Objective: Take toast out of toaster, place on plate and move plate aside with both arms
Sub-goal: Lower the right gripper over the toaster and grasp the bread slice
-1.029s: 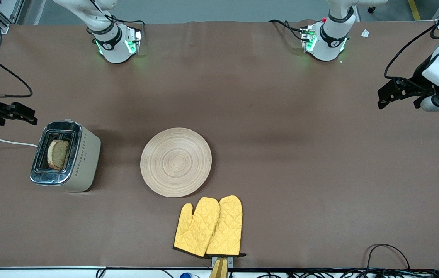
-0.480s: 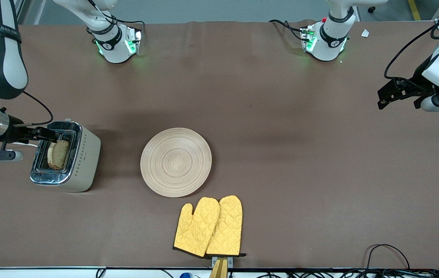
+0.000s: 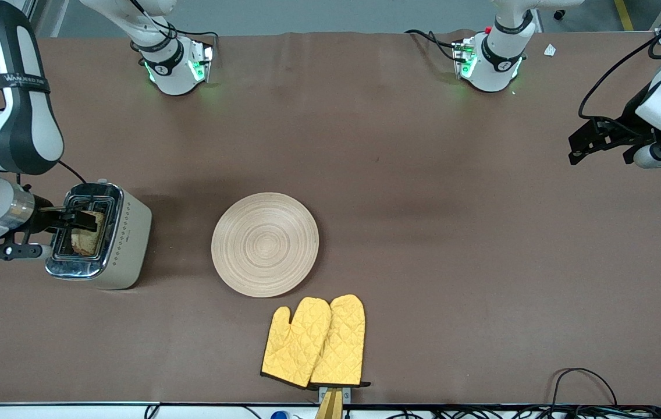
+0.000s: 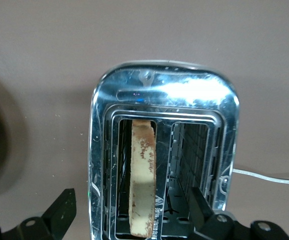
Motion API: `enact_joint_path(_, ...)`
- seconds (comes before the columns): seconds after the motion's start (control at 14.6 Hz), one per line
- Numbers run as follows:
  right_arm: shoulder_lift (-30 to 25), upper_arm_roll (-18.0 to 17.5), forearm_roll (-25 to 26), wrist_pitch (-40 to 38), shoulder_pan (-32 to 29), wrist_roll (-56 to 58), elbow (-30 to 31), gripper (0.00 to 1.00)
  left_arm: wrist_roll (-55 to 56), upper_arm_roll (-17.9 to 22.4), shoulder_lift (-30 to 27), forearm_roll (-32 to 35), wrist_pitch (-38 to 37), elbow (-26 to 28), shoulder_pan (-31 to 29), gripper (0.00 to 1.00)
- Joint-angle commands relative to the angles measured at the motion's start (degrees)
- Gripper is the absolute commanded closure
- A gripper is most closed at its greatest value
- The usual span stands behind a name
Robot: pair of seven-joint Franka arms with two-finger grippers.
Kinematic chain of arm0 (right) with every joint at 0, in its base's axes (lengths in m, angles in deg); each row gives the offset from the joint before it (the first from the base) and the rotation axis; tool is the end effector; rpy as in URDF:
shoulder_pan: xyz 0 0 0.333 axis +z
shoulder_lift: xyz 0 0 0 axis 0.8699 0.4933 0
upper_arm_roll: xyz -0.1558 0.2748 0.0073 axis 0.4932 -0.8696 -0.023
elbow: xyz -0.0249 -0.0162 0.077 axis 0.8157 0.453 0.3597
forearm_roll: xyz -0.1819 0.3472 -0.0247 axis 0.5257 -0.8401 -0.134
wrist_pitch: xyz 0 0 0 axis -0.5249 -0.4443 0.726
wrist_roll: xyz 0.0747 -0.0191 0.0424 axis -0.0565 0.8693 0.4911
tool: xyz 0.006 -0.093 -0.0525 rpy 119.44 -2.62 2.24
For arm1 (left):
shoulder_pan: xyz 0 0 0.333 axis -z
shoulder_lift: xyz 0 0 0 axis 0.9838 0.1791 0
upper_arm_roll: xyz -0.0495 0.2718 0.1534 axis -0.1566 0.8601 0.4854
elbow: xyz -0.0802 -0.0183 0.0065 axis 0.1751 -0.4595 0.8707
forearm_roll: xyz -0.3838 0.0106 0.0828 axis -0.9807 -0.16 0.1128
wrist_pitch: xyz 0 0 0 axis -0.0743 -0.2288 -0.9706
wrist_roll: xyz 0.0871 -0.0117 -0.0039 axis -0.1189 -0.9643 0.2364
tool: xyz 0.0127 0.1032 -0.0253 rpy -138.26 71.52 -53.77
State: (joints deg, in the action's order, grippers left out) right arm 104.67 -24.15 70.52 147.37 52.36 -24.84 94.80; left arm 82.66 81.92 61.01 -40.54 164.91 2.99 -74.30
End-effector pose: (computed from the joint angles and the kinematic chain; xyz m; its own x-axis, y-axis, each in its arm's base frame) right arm 0.6211 -0.0592 0.3955 0.9964 0.0257 -0.0812 0.0266 -0.9996 0.0104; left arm 0.5535 -0.0796 0.6363 0.9983 -0.0084 0.0574 -0.0083 -1.0000 -0.0026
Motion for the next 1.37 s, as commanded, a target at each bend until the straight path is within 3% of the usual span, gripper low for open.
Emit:
enact_joint_path(0.0,0.4,0.2,0.7,1.7,0.4,0.3,1.5,0.08,-0.8,-0.2,0.7,0.6,-0.7,-1.4,-0.3,0.00)
enact_joint_path(0.07,0.6,0.2,0.7,1.4,0.5,-0.1,1.5,0.77,-0.8,-0.2,0.7,0.6,-0.7,-1.4,-0.3,0.00)
enact_joint_path(0.14,0.6,0.3,0.7,1.2,1.7,-0.5,1.5,0.98,-0.8,-0.2,0.7,0.6,-0.7,-1.4,-0.3,0.00)
enact_joint_path(0.89,-0.6,1.9,0.8,0.9,1.6,-0.2,-1.2,1.00,-1.0,-0.2,0.7,0.6,-0.7,-1.4,-0.4,0.00)
enact_joint_path(1.3,-11.2,1.6,0.5,-5.2,2.4,0.9,-3.6,1.00,-0.8,-0.2,0.7,0.6,-0.8,-1.4,-0.3,0.00)
